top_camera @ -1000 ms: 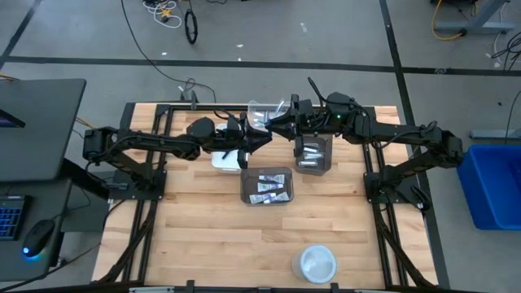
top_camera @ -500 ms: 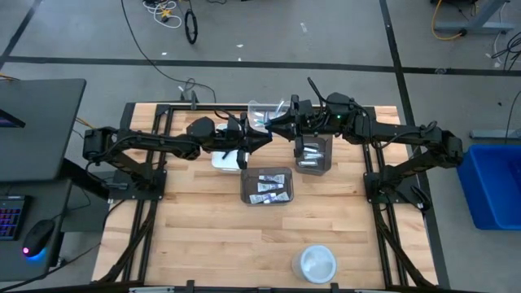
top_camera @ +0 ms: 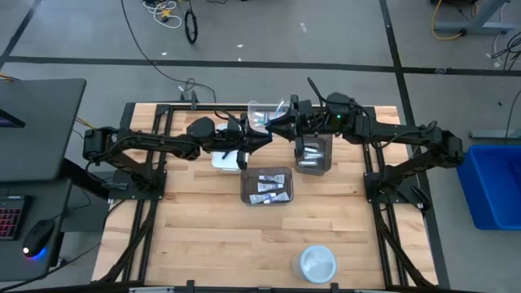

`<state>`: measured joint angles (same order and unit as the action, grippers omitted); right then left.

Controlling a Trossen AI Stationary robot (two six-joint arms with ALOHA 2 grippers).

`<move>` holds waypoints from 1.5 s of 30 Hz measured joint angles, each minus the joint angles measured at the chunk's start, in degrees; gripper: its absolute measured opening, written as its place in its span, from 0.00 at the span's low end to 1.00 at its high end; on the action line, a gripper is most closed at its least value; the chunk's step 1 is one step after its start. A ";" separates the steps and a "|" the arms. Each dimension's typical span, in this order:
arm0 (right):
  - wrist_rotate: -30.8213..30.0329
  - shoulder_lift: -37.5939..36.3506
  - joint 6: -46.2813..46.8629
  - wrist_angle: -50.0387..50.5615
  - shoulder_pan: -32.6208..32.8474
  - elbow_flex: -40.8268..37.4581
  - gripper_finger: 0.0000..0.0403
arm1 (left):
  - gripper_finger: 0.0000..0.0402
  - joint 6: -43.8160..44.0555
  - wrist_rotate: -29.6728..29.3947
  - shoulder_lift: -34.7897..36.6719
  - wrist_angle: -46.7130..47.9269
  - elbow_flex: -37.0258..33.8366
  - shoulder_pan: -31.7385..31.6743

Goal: Pick & Place Travel size toiletries
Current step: Put the blue razor into the white bin

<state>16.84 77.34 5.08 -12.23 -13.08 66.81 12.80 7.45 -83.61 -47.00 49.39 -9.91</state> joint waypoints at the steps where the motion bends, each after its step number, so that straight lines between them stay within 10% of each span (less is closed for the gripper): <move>1: 0.49 0.00 0.05 0.00 0.00 0.00 0.14 | 0.09 0.01 -0.03 0.00 0.00 0.00 0.00; 21: 2.67 -0.87 3.70 0.46 -0.40 0.00 0.45 | 0.10 1.48 0.45 0.09 0.35 0.00 -1.42; 45: 2.30 -8.29 0.40 14.96 -8.29 0.00 0.27 | 0.09 -1.29 1.12 10.95 19.94 -0.02 -6.61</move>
<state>19.14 69.06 5.48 2.73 -21.37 66.81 11.51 8.57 -72.66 -27.06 49.36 -16.52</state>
